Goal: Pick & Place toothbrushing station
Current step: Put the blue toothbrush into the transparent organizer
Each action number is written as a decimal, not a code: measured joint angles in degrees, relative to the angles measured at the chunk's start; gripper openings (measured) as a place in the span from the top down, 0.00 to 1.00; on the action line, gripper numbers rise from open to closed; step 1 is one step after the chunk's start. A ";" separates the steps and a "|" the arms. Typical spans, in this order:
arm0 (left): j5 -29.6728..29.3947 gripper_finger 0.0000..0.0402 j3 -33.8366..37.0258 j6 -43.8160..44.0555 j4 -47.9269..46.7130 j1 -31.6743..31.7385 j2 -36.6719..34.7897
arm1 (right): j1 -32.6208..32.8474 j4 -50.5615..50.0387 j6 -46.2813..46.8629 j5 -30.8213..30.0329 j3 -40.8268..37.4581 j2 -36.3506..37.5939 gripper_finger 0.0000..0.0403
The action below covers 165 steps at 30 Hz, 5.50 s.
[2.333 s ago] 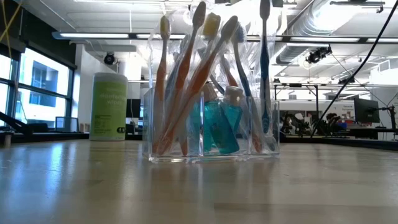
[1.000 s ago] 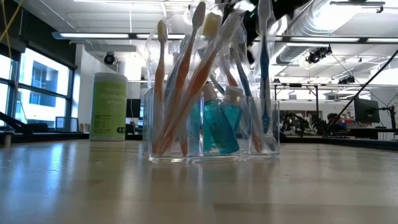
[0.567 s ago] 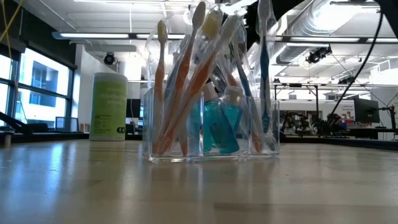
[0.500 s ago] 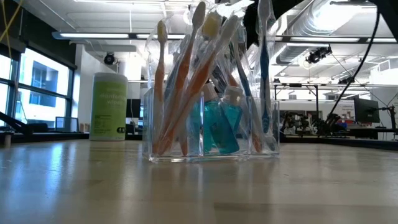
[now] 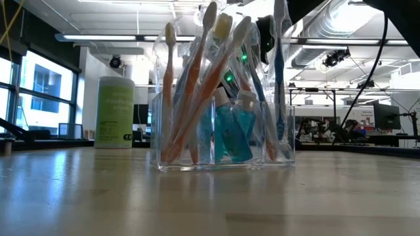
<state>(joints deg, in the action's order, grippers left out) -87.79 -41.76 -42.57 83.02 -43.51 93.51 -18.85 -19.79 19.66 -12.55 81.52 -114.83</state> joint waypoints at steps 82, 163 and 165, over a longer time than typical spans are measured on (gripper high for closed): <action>-0.66 0.70 0.07 -11.02 -15.70 2.23 -26.08 | 21.66 -11.49 -14.08 -36.93 -0.06 14.71 0.96; 56.56 0.70 6.91 23.94 -11.84 18.54 -17.40 | 45.02 11.69 -28.46 -43.02 -0.04 13.26 0.96; 56.06 0.73 6.91 23.92 -11.83 18.53 -17.40 | 45.43 12.05 -28.09 -44.52 -0.04 13.25 0.95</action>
<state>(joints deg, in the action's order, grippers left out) -31.73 -34.85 -18.65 71.19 -24.97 76.12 26.58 -7.74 -8.43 -57.07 81.47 -101.58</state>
